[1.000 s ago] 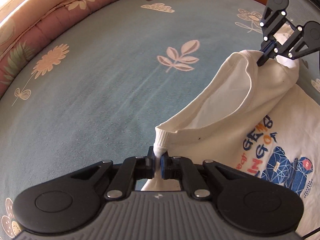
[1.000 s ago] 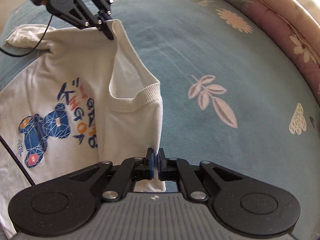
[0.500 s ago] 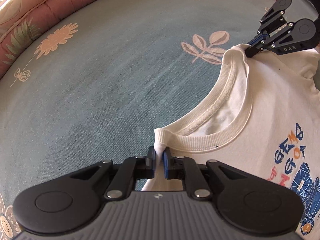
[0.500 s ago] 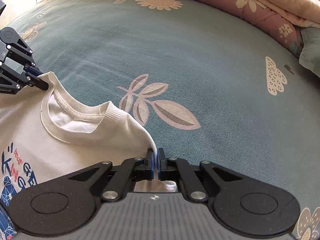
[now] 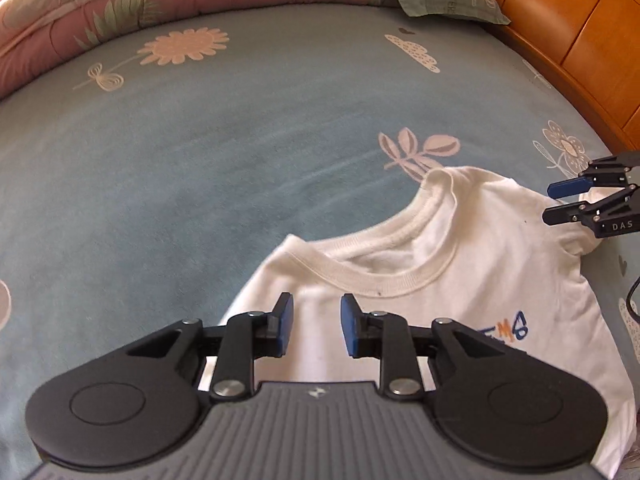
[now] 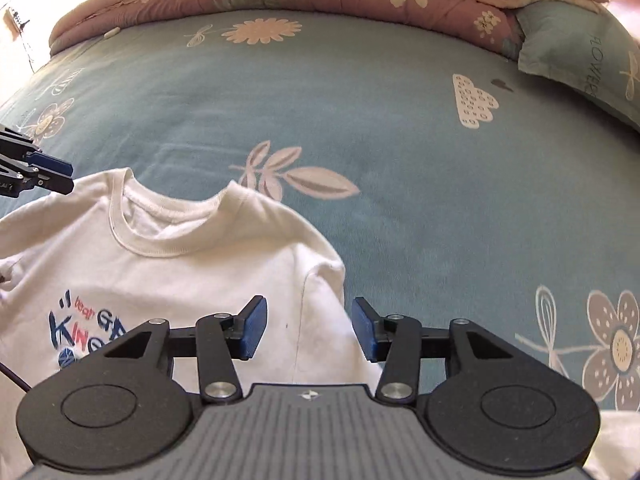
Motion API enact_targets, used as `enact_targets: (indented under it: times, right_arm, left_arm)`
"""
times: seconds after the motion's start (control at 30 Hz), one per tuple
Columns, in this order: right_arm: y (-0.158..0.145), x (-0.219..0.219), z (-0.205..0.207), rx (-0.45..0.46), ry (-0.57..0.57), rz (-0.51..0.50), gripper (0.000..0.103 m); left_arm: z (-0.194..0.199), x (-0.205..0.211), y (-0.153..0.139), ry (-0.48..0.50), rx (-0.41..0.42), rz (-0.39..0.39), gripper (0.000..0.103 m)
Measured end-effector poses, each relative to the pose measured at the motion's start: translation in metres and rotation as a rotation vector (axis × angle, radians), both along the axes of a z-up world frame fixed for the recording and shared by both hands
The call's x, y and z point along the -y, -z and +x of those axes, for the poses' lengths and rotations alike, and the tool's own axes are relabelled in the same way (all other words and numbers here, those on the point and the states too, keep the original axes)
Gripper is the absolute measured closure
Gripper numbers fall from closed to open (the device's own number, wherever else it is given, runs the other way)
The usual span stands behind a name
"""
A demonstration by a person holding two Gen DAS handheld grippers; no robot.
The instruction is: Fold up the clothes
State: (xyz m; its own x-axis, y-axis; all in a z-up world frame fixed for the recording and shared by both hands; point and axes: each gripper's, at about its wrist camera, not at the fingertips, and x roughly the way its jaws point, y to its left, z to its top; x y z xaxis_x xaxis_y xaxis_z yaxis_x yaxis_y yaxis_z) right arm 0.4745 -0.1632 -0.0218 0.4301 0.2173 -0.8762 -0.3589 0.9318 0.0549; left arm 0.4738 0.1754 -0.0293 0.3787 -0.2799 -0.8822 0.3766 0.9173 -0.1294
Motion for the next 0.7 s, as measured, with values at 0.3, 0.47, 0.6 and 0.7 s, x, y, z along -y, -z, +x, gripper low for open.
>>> enact_targets:
  times: [0.3,0.47,0.6,0.7]
  right_arm:
    - [-0.023,0.074,-0.009,0.072,0.233,-0.008,0.05]
    - [-0.002,0.119,-0.006,0.021,0.306,-0.113,0.05]
    - [0.019,0.132,-0.029,-0.025,0.337,-0.144,0.045]
    - [0.038,0.134,-0.051,-0.058,0.375,-0.126,0.039]
  left_arm:
    - [-0.017,-0.01,0.026,-0.215,-0.043,0.021,0.075]
    - [-0.022,0.017,0.009,-0.152,-0.002,0.029,0.073]
    - [-0.025,0.045,0.007,-0.06,0.009,0.0,0.068]
    - [-0.022,0.06,0.017,-0.042,-0.024,-0.006,0.068]
